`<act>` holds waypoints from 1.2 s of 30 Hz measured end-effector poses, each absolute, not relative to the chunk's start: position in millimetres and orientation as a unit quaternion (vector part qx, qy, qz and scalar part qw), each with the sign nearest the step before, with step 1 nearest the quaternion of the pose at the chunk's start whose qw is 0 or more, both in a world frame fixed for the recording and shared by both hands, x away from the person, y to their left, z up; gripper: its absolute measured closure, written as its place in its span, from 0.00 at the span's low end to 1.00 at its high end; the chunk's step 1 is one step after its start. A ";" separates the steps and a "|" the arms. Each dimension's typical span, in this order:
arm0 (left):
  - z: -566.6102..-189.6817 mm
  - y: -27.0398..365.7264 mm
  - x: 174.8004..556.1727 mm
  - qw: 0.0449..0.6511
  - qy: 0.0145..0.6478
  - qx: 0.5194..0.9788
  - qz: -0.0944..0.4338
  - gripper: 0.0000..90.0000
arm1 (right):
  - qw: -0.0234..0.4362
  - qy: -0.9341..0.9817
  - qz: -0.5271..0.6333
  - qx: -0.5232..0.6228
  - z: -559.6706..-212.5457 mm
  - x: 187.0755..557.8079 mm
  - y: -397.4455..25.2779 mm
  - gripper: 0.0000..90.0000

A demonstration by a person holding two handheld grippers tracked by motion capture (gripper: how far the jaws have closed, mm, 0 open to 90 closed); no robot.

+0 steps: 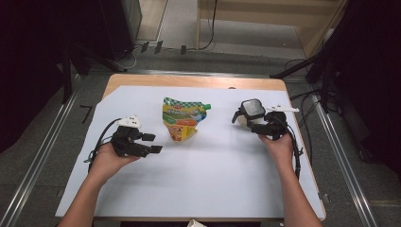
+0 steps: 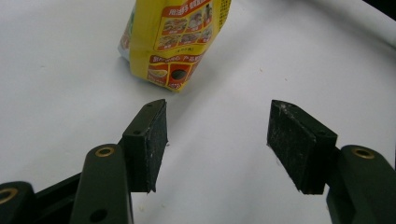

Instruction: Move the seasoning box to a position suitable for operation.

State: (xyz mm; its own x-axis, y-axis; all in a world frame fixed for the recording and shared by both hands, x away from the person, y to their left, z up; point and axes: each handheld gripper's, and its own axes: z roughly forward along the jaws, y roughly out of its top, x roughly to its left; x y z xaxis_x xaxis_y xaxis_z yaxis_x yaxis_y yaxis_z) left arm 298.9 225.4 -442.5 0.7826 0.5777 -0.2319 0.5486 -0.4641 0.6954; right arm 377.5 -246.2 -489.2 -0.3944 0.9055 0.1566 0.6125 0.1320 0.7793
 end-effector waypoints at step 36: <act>-449.0 218.4 296.8 0.394 0.331 0.857 0.003 0.43 | 0.252 0.724 0.401 0.502 -518.6 408.4 -217.8 0.17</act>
